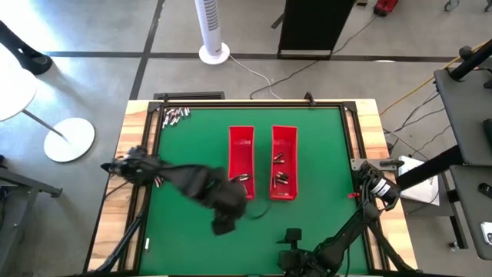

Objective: Sort batteries
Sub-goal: Put the silver battery into the left red bin

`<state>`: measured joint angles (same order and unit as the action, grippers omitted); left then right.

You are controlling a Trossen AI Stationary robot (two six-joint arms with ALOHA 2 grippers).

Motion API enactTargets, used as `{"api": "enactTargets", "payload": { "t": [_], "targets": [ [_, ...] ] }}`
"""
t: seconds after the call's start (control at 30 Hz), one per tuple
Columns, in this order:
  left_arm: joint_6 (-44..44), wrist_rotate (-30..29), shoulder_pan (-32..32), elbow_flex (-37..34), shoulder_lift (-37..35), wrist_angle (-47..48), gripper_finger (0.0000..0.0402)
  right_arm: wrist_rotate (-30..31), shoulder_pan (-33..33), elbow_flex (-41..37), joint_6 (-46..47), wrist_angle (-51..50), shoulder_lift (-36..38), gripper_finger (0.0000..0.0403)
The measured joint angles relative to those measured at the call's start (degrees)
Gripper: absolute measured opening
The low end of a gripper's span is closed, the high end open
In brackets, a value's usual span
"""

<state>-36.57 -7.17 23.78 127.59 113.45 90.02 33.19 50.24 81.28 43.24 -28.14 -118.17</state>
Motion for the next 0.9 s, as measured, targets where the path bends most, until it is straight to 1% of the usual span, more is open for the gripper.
{"api": "enactTargets", "payload": {
  "t": [0.17, 0.23, 0.33, 0.4, 0.5, 0.6, 0.67, 0.73, 0.9],
  "targets": [
    [-17.17, -2.41, 10.36, -10.92, -7.51, -0.18, 0.0169, 0.9, -0.02, -0.04, 0.18, 0.09, 0.0, 0.0345],
    [-25.07, -2.44, 14.44, -16.05, -9.63, -0.55, 0.0169, 1.32, -0.1, -0.04, 0.2, 0.11, 0.0, 0.0345],
    [-35.28, 0.59, 19.47, -23.91, -11.31, -2.38, 0.0169, 1.35, -0.6, -0.07, 0.21, 0.18, 0.0, 0.0345],
    [-39.73, 3.1, 21.98, -28.96, -11.52, -4.25, 0.0169, 1.43, -1.1, -0.07, 0.43, 0.25, 0.0, 0.0345],
    [-43.13, 8.16, 24.84, -36.11, -11.43, -7.57, 0.0169, 2.96, -1.86, -0.08, 1.48, 0.27, 0.0, 0.0345],
    [-44.52, 13.63, 26.23, -43.67, -11.42, -15.42, 0.0175, 3.26, -2.45, -0.09, 1.75, 0.33, 0.0, 0.0345],
    [-45.56, 17.39, 26.44, -48.24, -11.42, -21.62, 0.0186, 3.3, -2.67, -0.09, 1.79, 0.31, 0.0, 0.0345],
    [-46.53, 21.68, 26.59, -51.91, -11.42, -25.42, 0.0202, 3.36, -2.69, -0.09, 1.79, 0.33, 0.0, 0.0345],
    [-48.99, 29.77, 26.79, -59.84, -11.54, -26.99, 0.0241, 3.34, -2.57, -0.09, 1.77, 0.29, 0.0, 0.0345]
  ]
}}
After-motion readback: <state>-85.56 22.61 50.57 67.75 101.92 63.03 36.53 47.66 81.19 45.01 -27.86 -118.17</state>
